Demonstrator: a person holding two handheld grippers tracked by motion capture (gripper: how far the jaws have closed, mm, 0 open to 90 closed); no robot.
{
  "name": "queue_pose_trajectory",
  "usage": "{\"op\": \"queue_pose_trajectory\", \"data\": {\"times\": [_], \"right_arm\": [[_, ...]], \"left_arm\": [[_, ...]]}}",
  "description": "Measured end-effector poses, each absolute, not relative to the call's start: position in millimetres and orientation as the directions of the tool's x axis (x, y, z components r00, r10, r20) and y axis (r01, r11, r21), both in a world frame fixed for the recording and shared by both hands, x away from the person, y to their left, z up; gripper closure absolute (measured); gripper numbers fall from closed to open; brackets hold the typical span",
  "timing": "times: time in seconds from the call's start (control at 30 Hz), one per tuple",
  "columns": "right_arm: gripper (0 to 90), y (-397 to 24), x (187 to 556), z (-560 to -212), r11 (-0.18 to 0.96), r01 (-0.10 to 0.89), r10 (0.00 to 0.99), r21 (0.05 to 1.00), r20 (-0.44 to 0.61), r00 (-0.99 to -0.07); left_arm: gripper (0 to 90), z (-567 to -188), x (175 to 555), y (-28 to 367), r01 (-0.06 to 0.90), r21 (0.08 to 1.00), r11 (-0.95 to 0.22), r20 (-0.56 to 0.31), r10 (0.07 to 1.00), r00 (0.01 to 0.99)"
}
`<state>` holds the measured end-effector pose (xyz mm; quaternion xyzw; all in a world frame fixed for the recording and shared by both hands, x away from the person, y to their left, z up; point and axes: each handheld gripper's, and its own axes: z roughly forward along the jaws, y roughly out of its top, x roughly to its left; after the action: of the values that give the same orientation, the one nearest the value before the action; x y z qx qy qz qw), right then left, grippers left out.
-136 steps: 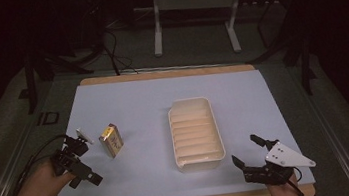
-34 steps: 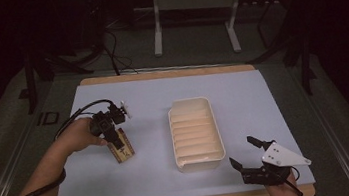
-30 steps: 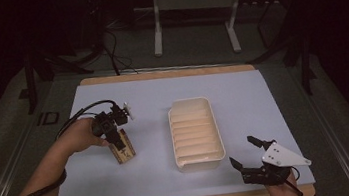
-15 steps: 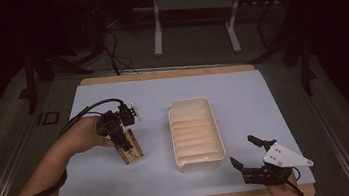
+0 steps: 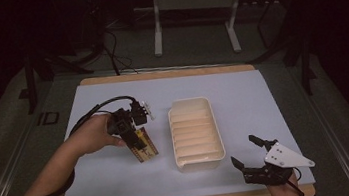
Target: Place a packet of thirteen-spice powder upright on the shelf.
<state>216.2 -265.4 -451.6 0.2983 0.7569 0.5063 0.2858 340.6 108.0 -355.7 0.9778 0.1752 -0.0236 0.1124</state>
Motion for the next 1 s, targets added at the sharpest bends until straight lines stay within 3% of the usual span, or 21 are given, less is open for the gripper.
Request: {"op": "queue_pose_trajectory", "data": {"times": [0.53,1.0], "right_arm": [[14.3,-267,216,-451,0.304,0.162,0.745,0.939,-0.128,-0.654],[14.4,-267,216,-451,0.308,0.163,0.743,0.937,-0.130,-0.657]], "left_arm": [[68.7,-326,335,83,0.270,0.405,-0.873,-0.053,0.273,0.961],[68.6,-328,330,51,0.204,0.490,-0.847,-0.017,0.225,0.974]]}}
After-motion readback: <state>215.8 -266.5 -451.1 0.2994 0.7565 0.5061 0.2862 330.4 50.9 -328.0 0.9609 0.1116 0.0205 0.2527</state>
